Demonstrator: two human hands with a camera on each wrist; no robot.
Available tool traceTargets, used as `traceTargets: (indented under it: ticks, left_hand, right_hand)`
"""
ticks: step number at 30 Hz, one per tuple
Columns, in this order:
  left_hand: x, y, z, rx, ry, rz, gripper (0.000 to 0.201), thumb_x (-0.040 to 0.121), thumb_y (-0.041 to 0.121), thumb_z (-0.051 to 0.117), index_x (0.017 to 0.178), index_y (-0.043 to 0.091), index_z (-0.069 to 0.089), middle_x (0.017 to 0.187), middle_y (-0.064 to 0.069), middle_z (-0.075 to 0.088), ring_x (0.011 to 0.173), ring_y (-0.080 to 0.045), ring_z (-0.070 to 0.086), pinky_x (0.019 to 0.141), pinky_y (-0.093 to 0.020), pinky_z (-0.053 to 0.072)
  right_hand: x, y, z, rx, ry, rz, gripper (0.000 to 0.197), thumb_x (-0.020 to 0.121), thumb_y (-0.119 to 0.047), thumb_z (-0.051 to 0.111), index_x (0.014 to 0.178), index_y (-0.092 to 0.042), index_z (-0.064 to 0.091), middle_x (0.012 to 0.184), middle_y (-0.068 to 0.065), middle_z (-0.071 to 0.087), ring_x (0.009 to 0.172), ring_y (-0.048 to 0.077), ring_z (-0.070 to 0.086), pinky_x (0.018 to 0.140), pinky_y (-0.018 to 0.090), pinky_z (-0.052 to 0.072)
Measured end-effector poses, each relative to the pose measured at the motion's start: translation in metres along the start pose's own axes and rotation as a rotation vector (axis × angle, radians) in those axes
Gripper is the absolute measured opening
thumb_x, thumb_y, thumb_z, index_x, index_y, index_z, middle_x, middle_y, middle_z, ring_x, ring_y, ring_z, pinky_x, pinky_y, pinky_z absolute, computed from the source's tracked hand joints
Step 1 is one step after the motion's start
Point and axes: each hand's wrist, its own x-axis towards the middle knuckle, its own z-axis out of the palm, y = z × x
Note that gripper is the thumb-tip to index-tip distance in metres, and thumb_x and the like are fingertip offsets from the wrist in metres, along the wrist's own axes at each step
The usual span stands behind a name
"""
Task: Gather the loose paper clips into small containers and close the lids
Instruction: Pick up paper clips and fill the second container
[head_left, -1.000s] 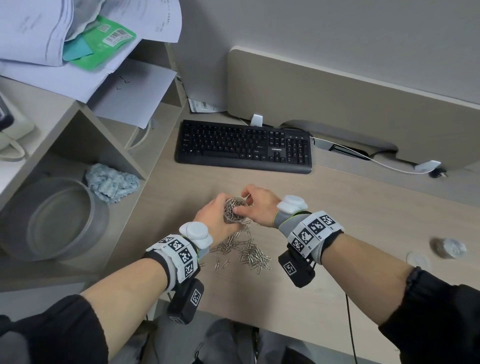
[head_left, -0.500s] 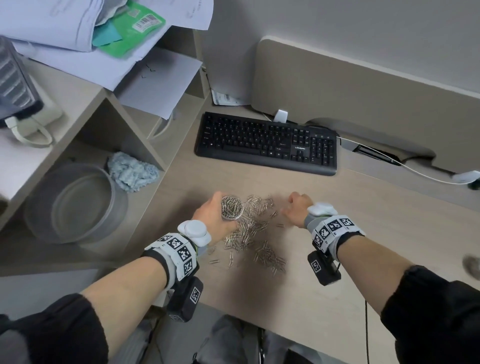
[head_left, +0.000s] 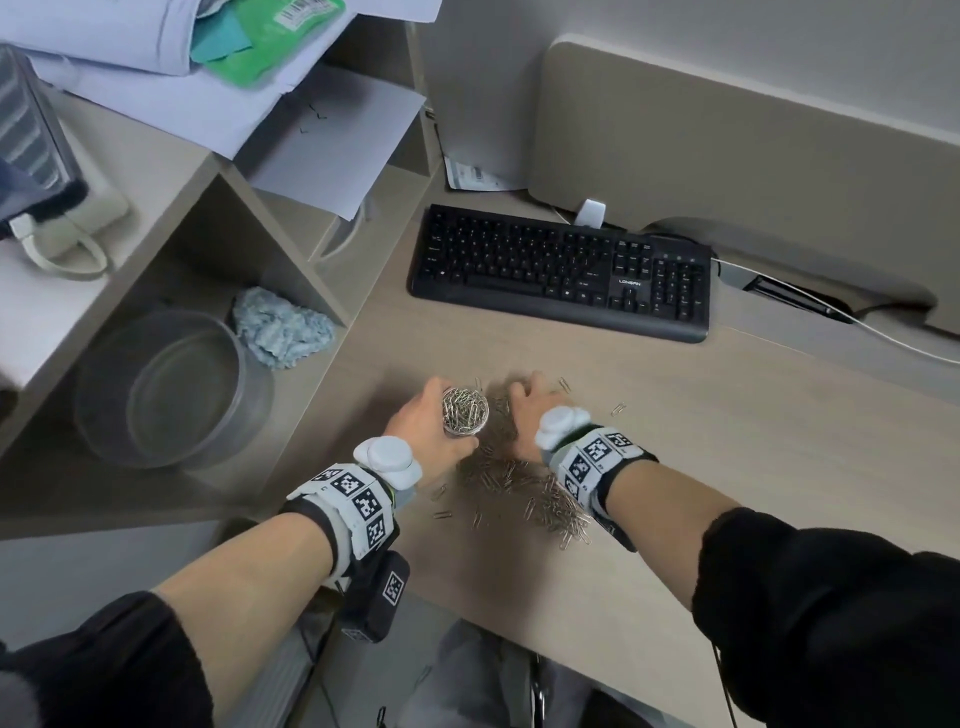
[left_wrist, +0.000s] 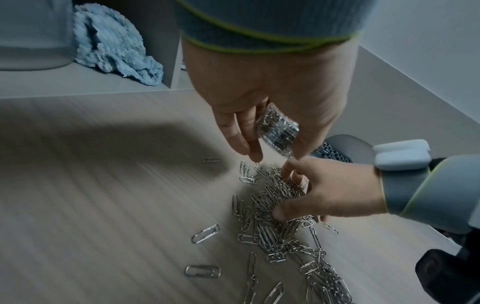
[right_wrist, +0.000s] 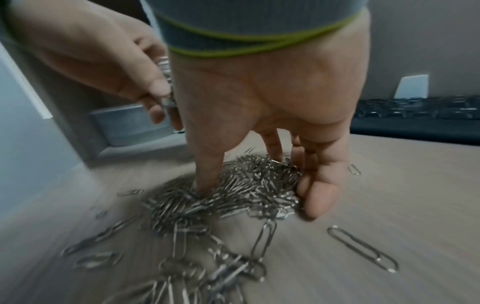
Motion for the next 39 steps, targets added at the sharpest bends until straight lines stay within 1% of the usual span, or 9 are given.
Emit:
traceTargets:
  ticks: [6,13,17,22,25,29,32,35,39]
  left_hand:
    - [-0.002,0.0,0.004,0.0,0.001,-0.011,0.062,0.07,0.036,0.079,0.119,0.025,0.044,0.111,0.004,0.066,0.098,-0.023,0.063,0.084,-0.035,0.051]
    - [-0.005,0.01,0.01,0.033,-0.026,0.017,0.061,0.074,0.034,0.078,0.123,0.022,0.044,0.111,0.002,0.064,0.098,-0.024,0.062,0.082,-0.033,0.05]
    - [-0.005,0.018,0.015,0.053,-0.051,0.032,0.061,0.073,0.035,0.078,0.122,0.021,0.044,0.11,0.0,0.064,0.096,-0.026,0.062,0.082,-0.036,0.051]
    - [-0.004,0.03,0.023,0.061,-0.092,0.064,0.062,0.073,0.033,0.077,0.124,0.023,0.043,0.112,0.0,0.064,0.095,-0.026,0.063,0.081,-0.034,0.051]
    - [-0.006,0.044,0.027,0.049,-0.093,0.1,0.064,0.072,0.035,0.078,0.124,0.024,0.042,0.112,0.001,0.064,0.096,-0.025,0.063,0.08,-0.033,0.051]
    - [-0.007,0.061,0.028,0.041,-0.084,0.133,0.074,0.069,0.046,0.08,0.128,0.023,0.041,0.111,0.007,0.059,0.096,-0.022,0.061,0.076,-0.03,0.045]
    - [-0.007,0.07,0.028,0.043,-0.081,0.142,0.07,0.07,0.039,0.077,0.126,0.02,0.041,0.11,-0.002,0.063,0.088,-0.025,0.06,0.07,-0.031,0.043]
    - [-0.007,0.076,0.029,0.038,-0.071,0.152,0.064,0.071,0.035,0.075,0.124,0.018,0.042,0.103,-0.003,0.064,0.085,-0.027,0.062,0.071,-0.035,0.05]
    - [-0.007,0.076,0.027,0.012,-0.05,0.116,0.064,0.071,0.033,0.076,0.124,0.019,0.041,0.105,-0.002,0.063,0.088,-0.029,0.063,0.07,-0.033,0.047]
  right_hand:
    - [-0.009,0.008,0.013,0.015,-0.024,-0.125,0.063,0.083,0.005,0.058,0.141,-0.009,0.036,0.136,0.021,0.038,0.097,0.037,0.063,0.08,0.041,0.057]
    - [-0.02,0.036,0.013,0.275,-0.003,-0.013,0.041,0.09,-0.005,0.053,0.131,-0.004,0.047,0.123,0.018,0.057,0.105,0.035,0.062,0.09,0.04,0.053]
    - [-0.033,0.053,0.001,0.662,0.041,0.136,0.015,0.088,-0.008,0.06,0.102,-0.012,0.055,0.094,0.011,0.063,0.059,0.025,0.069,0.045,0.029,0.054]
    - [-0.058,0.061,-0.029,0.925,0.118,0.073,0.017,0.085,-0.002,0.061,0.089,-0.017,0.055,0.073,0.005,0.059,0.045,0.018,0.063,0.045,0.029,0.052]
    - [-0.072,0.06,-0.049,1.006,0.164,-0.011,0.021,0.082,0.002,0.061,0.083,-0.018,0.053,0.075,0.005,0.055,0.046,0.024,0.06,0.049,0.041,0.055]
    - [-0.085,0.054,-0.068,0.935,0.183,-0.103,0.023,0.08,-0.001,0.061,0.078,-0.023,0.051,0.077,0.003,0.054,0.055,0.032,0.064,0.056,0.054,0.055]
    - [-0.091,0.049,-0.073,0.825,0.195,-0.137,0.018,0.081,-0.004,0.06,0.083,-0.021,0.054,0.077,0.0,0.055,0.058,0.032,0.067,0.055,0.05,0.055]
    - [-0.092,0.045,-0.072,0.706,0.218,-0.164,0.013,0.085,-0.005,0.059,0.094,-0.012,0.061,0.077,-0.001,0.057,0.06,0.029,0.065,0.049,0.035,0.051]
    - [-0.09,0.041,-0.07,0.668,0.228,-0.196,0.015,0.086,-0.006,0.06,0.099,-0.012,0.065,0.087,0.003,0.063,0.071,0.023,0.058,0.066,0.034,0.052]
